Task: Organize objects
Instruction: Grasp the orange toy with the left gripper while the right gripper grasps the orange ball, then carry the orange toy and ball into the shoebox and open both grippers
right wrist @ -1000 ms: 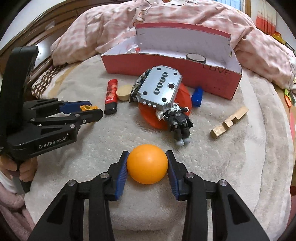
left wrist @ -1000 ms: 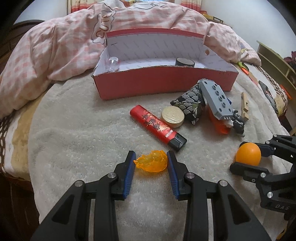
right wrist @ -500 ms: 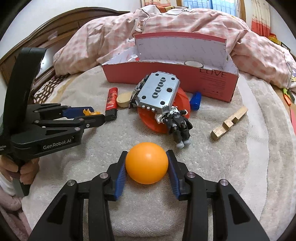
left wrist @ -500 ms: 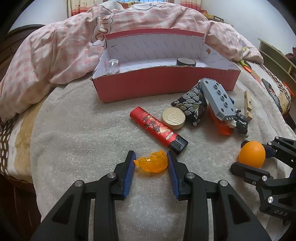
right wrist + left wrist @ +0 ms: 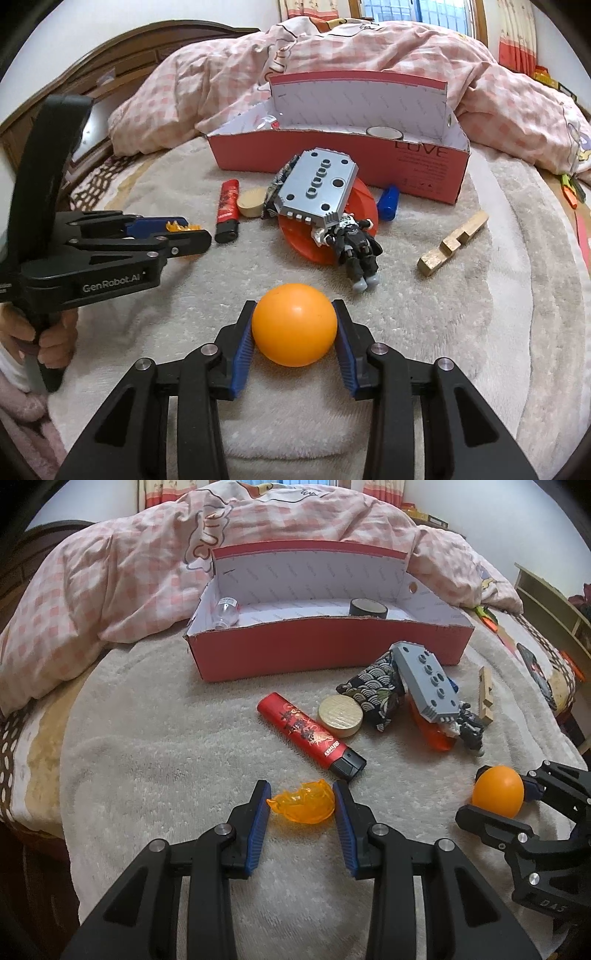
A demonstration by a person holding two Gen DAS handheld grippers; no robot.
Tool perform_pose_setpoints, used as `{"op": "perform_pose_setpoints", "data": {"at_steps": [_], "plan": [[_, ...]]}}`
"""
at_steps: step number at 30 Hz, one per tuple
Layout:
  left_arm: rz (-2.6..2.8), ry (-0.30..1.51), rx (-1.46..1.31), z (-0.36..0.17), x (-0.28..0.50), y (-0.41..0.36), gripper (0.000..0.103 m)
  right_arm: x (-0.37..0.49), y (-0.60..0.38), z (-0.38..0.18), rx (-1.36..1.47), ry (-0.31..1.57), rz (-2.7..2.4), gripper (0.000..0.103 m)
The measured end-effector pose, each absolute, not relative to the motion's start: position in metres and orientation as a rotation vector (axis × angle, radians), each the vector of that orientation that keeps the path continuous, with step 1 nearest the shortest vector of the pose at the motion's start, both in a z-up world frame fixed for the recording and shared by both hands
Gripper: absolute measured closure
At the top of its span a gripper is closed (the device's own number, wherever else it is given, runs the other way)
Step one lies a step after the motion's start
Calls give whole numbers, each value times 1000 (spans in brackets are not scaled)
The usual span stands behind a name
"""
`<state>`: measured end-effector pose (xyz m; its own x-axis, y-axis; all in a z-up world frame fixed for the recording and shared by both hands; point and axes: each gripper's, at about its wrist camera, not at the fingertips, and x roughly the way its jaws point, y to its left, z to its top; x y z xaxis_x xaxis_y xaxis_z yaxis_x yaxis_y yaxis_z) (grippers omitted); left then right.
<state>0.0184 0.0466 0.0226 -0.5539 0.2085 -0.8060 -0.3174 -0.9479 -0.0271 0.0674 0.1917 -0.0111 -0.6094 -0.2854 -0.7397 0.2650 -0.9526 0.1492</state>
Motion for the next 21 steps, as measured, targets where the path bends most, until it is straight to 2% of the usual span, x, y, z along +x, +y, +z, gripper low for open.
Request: {"op": "perform_pose_setpoints", "data": {"at_steps": [8, 21], "plan": [[2530, 158, -1227, 42, 19, 47, 69, 72, 200, 6, 1159, -103, -2540, 63], [2546, 123, -1151, 83, 7, 55, 69, 50, 217, 58, 1109, -40, -2587, 63]]}}
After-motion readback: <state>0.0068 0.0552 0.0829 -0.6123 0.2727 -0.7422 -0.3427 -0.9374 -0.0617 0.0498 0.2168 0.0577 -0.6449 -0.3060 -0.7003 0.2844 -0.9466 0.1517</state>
